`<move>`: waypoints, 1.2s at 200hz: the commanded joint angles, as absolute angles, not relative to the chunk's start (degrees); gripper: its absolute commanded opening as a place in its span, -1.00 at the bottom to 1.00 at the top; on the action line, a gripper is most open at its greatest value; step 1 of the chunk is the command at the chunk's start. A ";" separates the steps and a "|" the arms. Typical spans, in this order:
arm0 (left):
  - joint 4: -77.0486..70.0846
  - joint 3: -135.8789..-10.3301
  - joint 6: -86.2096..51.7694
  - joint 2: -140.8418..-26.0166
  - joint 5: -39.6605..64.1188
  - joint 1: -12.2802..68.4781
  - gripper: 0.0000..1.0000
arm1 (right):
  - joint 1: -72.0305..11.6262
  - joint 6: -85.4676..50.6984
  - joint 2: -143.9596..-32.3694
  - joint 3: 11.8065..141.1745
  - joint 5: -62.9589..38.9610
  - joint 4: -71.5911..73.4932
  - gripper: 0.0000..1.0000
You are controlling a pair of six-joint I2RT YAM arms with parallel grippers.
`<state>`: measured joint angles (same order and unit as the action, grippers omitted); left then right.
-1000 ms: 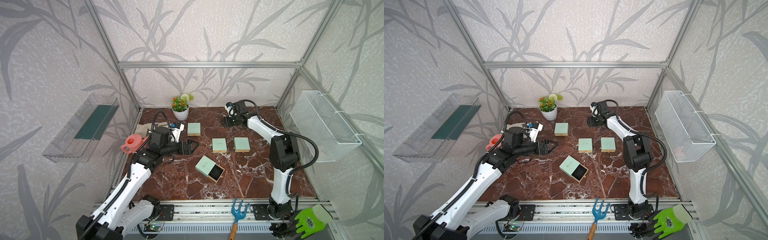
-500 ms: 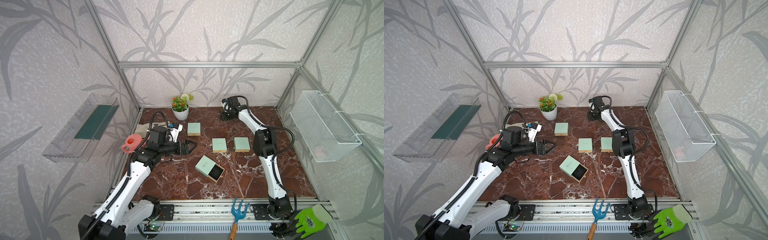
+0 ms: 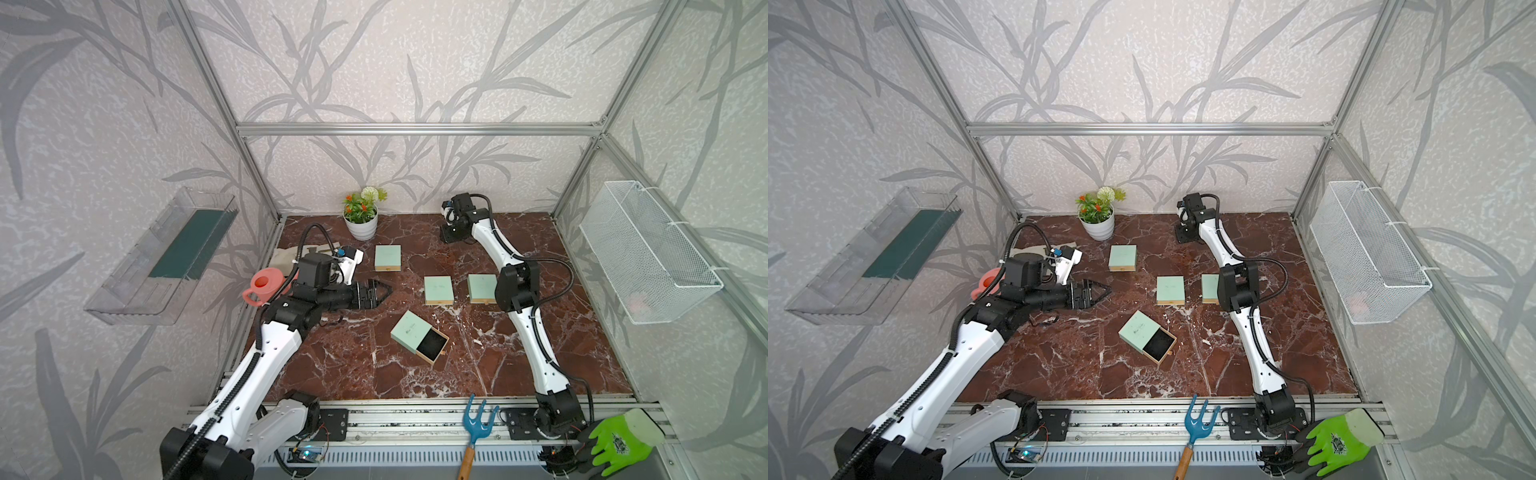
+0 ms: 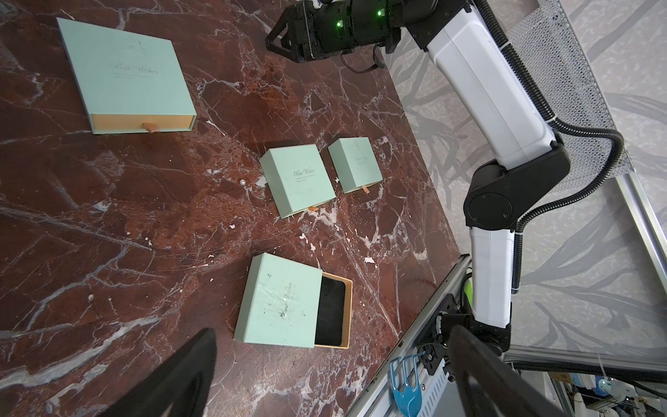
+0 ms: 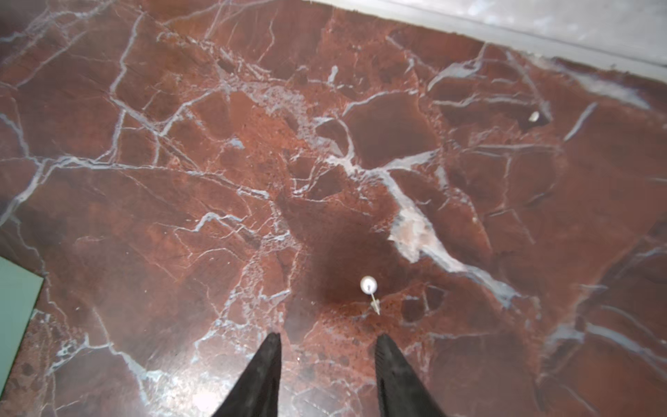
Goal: Take out the earrings from the drawer-style jewelry box
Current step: Adjust the earring at the center of the board.
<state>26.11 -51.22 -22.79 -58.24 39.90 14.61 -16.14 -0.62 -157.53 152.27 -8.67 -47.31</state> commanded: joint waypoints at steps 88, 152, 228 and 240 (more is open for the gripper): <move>25.16 -50.87 -22.92 -58.67 40.88 13.03 0.98 | -14.28 -10.62 -160.20 151.98 -10.44 -45.64 -0.12; 24.61 -50.68 -23.21 -59.35 41.51 11.83 0.98 | -12.07 -21.50 -163.01 149.97 -24.28 -37.83 0.15; 24.06 -50.49 -23.51 -59.43 42.41 11.00 0.98 | -11.60 -29.84 -166.80 151.38 -33.21 -32.11 0.19; 23.92 -50.48 -23.58 -59.32 42.52 10.99 0.98 | -11.69 -30.22 -166.60 151.10 -34.54 -31.65 0.19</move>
<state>24.84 -51.13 -23.59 -59.59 41.21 11.46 -11.29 -27.03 -163.11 151.65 -30.68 -29.76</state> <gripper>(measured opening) 0.992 0.596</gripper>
